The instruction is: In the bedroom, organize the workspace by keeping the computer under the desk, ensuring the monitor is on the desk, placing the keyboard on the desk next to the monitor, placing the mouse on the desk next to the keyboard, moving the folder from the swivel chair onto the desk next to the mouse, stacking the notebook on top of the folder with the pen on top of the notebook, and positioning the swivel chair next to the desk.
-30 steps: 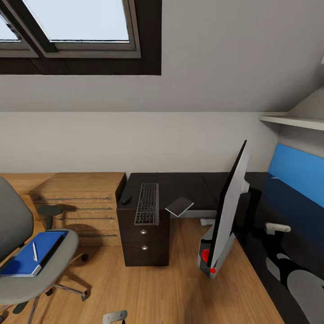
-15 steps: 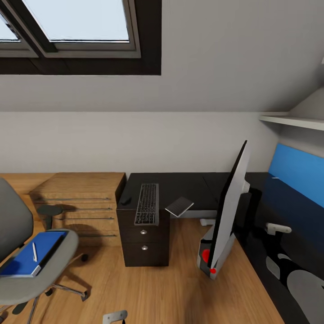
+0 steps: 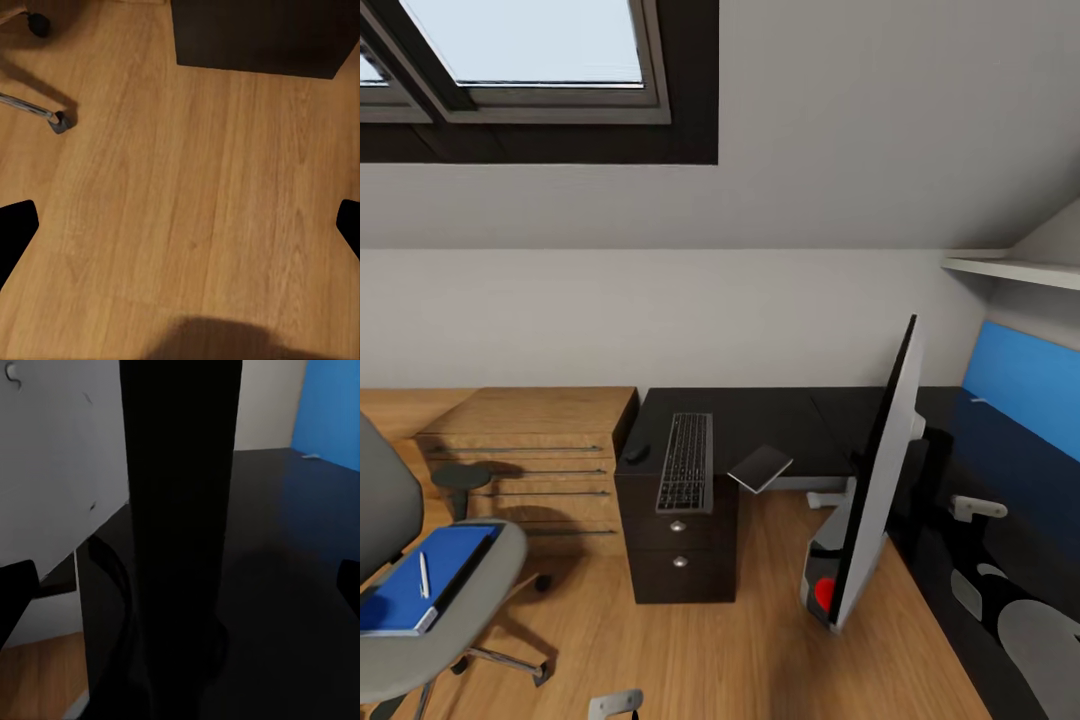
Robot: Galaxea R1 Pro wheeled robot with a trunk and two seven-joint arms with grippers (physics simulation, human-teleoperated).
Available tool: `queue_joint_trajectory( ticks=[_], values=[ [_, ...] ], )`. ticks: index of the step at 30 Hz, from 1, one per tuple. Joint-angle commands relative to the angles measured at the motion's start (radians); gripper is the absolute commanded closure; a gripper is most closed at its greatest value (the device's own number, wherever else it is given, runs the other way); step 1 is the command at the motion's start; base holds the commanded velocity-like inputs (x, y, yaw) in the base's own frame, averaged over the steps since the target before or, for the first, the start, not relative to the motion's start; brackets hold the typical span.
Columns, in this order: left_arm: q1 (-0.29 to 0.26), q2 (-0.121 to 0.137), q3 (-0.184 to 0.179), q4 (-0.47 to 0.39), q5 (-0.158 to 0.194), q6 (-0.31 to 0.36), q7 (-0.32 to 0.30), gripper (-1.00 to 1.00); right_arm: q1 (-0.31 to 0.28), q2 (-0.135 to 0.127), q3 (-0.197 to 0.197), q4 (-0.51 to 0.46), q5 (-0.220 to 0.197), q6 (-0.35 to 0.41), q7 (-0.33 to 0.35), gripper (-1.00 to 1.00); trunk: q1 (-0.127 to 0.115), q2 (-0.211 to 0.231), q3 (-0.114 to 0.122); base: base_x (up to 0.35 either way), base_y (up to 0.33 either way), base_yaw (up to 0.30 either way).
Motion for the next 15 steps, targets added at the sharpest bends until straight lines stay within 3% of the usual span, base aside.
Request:
queue_joint_trajectory(
  ticks=[1,15],
  values=[
    [-0.001,0.001,-0.008,0.001,0.010,-0.004,0.006,-1.00,-0.001,0.000,-0.009,0.001,0.005,-0.003,0.007,-1.00,0.000,-0.001,-0.001,0.069,0.000,0.000],
    [-0.001,0.001,-0.009,0.001,0.010,-0.004,0.006,-1.00,-0.001,0.000,-0.009,0.001,0.005,-0.004,0.005,-1.00,0.000,-0.001,-0.001,0.100,-0.023,0.000]
  ],
)
